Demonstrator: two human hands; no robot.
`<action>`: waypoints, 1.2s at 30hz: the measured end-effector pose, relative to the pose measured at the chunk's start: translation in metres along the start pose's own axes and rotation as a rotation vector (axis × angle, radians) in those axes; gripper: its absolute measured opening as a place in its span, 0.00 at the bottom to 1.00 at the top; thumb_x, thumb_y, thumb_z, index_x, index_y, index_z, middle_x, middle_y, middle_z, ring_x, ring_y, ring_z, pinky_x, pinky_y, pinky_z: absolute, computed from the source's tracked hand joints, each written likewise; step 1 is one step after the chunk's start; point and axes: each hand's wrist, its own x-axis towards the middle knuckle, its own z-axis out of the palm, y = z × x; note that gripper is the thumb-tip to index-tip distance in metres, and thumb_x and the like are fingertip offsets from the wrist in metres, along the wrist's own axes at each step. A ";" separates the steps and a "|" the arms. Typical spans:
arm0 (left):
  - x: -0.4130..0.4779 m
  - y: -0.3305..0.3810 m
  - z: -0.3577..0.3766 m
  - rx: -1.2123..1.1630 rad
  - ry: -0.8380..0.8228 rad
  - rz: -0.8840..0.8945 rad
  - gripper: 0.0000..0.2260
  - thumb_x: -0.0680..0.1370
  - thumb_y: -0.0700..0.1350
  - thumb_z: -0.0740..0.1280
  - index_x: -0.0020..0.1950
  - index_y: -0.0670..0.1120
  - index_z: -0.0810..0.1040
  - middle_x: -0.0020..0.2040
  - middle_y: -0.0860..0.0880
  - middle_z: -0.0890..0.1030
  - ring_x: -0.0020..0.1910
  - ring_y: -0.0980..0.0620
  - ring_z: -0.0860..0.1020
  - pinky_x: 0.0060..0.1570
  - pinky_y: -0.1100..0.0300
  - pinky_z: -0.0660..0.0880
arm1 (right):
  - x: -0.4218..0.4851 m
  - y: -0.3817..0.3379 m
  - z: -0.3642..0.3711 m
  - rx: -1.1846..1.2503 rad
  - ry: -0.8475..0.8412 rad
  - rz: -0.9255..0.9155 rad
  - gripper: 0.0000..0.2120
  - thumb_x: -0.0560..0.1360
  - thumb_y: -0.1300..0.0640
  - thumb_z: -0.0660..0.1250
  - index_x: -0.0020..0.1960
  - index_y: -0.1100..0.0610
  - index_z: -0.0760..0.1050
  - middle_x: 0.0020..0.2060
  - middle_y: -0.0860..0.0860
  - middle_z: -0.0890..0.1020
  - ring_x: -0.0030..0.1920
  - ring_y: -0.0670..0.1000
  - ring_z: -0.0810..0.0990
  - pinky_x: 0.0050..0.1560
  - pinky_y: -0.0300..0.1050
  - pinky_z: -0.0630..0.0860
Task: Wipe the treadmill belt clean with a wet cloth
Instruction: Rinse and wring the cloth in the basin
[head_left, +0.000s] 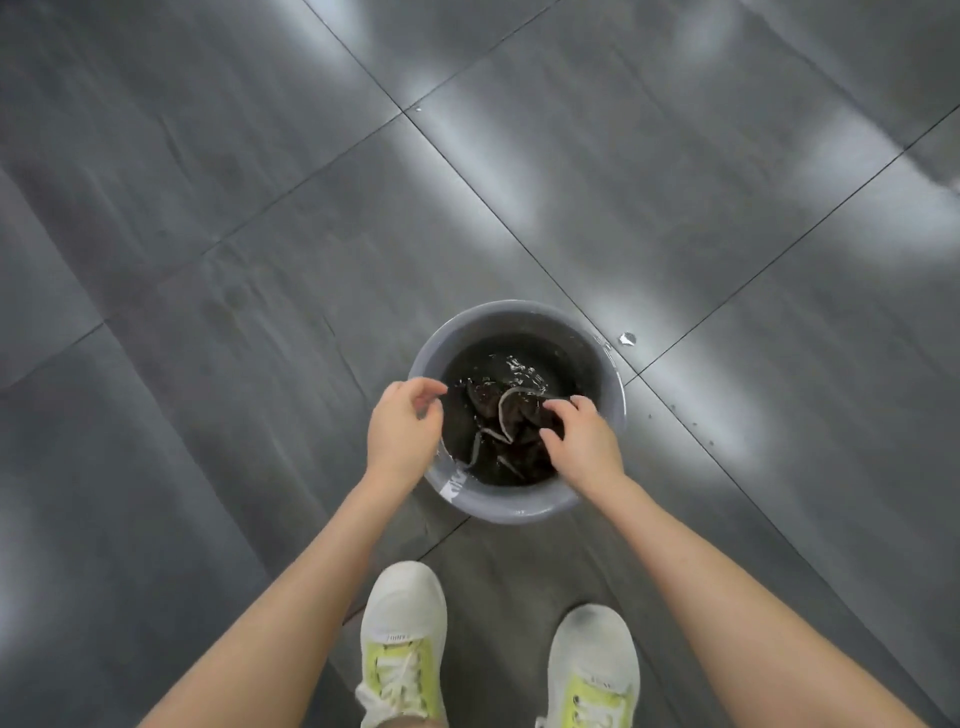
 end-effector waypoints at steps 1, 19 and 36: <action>0.013 -0.003 0.009 -0.012 -0.002 0.023 0.10 0.77 0.37 0.62 0.53 0.46 0.80 0.50 0.50 0.77 0.45 0.56 0.74 0.46 0.69 0.66 | 0.011 0.002 0.009 -0.007 -0.007 -0.025 0.21 0.78 0.52 0.64 0.70 0.51 0.68 0.73 0.55 0.62 0.70 0.56 0.65 0.68 0.48 0.64; 0.102 -0.026 0.083 -0.004 -0.150 0.142 0.13 0.79 0.38 0.57 0.56 0.48 0.79 0.39 0.51 0.79 0.30 0.56 0.71 0.28 0.68 0.65 | 0.069 0.025 0.046 -0.339 0.169 -0.334 0.28 0.75 0.42 0.63 0.73 0.45 0.63 0.75 0.55 0.59 0.73 0.58 0.58 0.70 0.53 0.57; 0.058 -0.017 0.103 -0.955 -0.544 -0.574 0.30 0.77 0.68 0.47 0.70 0.53 0.71 0.66 0.47 0.75 0.62 0.43 0.75 0.50 0.46 0.73 | 0.047 -0.002 0.051 1.221 -0.048 -0.127 0.15 0.81 0.54 0.60 0.50 0.65 0.79 0.44 0.60 0.83 0.46 0.56 0.82 0.53 0.53 0.77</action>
